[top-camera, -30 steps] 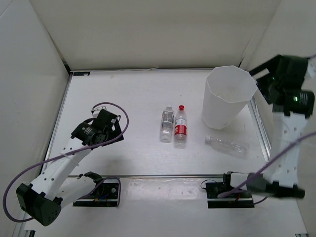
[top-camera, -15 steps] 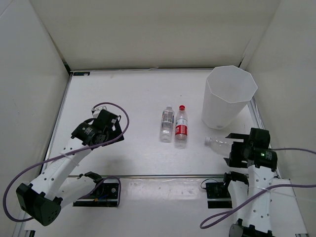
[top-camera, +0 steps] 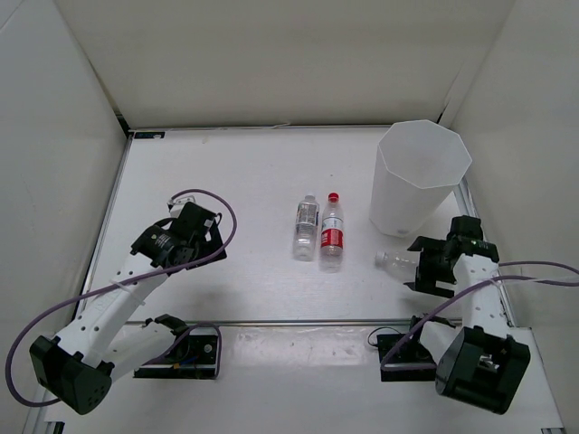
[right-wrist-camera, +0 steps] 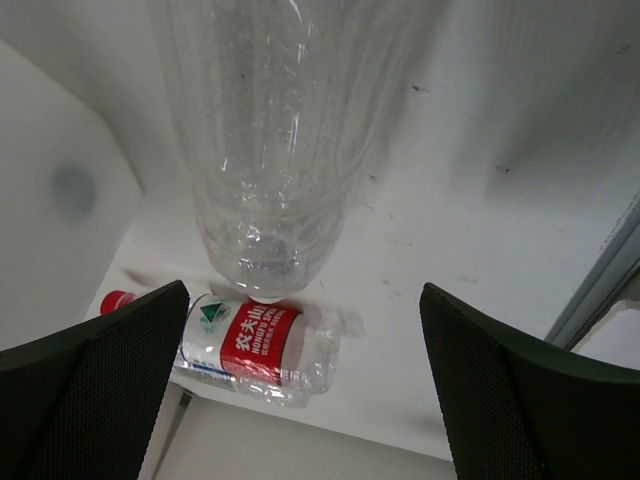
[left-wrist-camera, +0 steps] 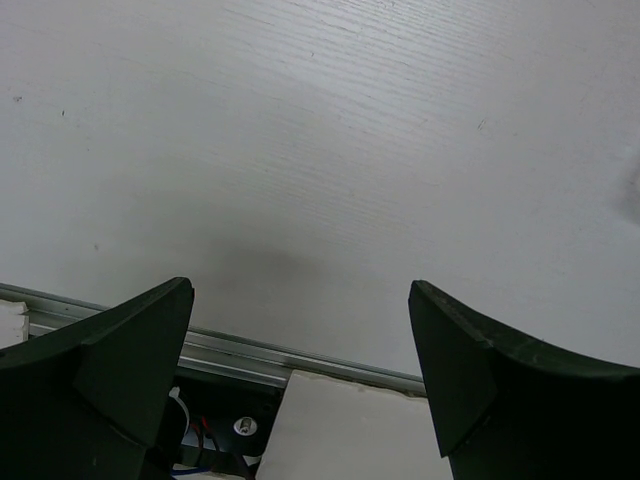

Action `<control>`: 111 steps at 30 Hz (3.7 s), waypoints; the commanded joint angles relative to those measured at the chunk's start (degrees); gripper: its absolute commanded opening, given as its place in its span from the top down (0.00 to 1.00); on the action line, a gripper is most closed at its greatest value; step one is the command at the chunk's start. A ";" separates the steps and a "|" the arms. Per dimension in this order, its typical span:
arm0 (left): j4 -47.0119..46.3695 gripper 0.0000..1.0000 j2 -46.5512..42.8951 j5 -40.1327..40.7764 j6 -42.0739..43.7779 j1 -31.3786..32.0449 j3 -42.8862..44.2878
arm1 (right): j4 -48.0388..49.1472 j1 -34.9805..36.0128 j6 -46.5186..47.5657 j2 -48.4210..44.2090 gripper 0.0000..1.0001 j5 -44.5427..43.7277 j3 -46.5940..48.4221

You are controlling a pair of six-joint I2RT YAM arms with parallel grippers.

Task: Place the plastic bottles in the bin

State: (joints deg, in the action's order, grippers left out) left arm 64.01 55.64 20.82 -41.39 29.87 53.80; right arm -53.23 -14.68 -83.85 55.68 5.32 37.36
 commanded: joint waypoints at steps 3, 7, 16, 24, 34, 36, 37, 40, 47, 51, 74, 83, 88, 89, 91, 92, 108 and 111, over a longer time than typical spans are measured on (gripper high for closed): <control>-0.29 0.00 -0.62 1.33 0.17 0.37 -0.28 | 4.00 -1.85 1.76 1.80 0.00 -1.72 0.79; -0.29 0.00 -0.62 1.33 0.69 0.37 -0.28 | 6.47 -4.83 5.53 6.80 0.00 -2.51 -0.54; -1.34 0.00 -0.09 0.19 0.69 0.37 -0.80 | 12.37 -7.03 22.49 15.25 0.50 5.39 -1.77; -2.40 0.00 -0.09 0.19 1.22 0.37 -0.80 | -7.80 -4.32 28.13 -4.57 0.80 15.65 4.98; -4.15 0.00 1.66 -3.85 1.75 0.37 -0.80 | -8.85 -3.08 30.14 -1.92 0.82 10.61 54.83; -4.15 0.00 2.36 -5.17 1.75 0.37 -0.01 | -6.02 -2.38 35.31 5.20 0.82 4.73 62.18; -4.15 0.00 3.07 -5.17 1.75 0.37 0.95 | -4.96 -2.37 36.73 7.49 0.82 1.57 65.52; -4.77 0.00 5.18 -5.79 3.06 0.37 4.45 | -1.35 -1.76 42.61 18.89 0.82 -7.24 80.18; -8.19 0.00 14.31 -9.65 4.30 0.37 12.20 | -0.56 7.63 52.03 31.41 0.52 -20.87 84.55; -12.32 0.00 20.38 -15.00 5.52 0.37 18.69 | -5.80 13.09 54.76 32.83 0.00 -21.67 83.48; -26.13 0.00 60.28 -29.86 10.62 7.40 43.05 | -21.30 21.80 54.23 14.98 0.00 -5.59 70.04; -26.65 0.00 67.75 -35.66 8.34 7.93 41.39 | -21.83 21.80 55.29 13.14 0.00 -5.41 68.37; -26.65 0.24 64.96 -36.13 8.87 7.93 37.70 | -21.83 21.80 55.82 12.61 0.00 -5.94 67.23; -26.65 0.29 62.08 -34.98 9.56 7.93 37.17 | -21.83 21.80 55.82 12.61 0.00 -6.55 67.23; -25.34 0.32 58.99 -30.17 9.57 7.32 37.17 | -21.83 21.80 55.29 12.61 0.00 -7.07 67.23; -24.12 0.34 56.45 -28.13 9.57 7.31 40.12 | -21.83 21.80 55.29 12.61 0.00 -7.08 67.23; -38.15 0.23 65.02 -26.18 7.73 8.19 94.00 | -26.91 21.18 46.16 4.80 0.03 -9.01 72.31; -48.60 0.23 69.42 -27.15 4.04 11.17 94.91 | -30.53 21.18 45.62 2.87 0.03 -9.54 78.11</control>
State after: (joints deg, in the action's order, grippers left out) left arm 23.03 119.11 -4.34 -33.63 38.28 149.18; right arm -77.58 6.76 -36.47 61.12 -3.25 110.26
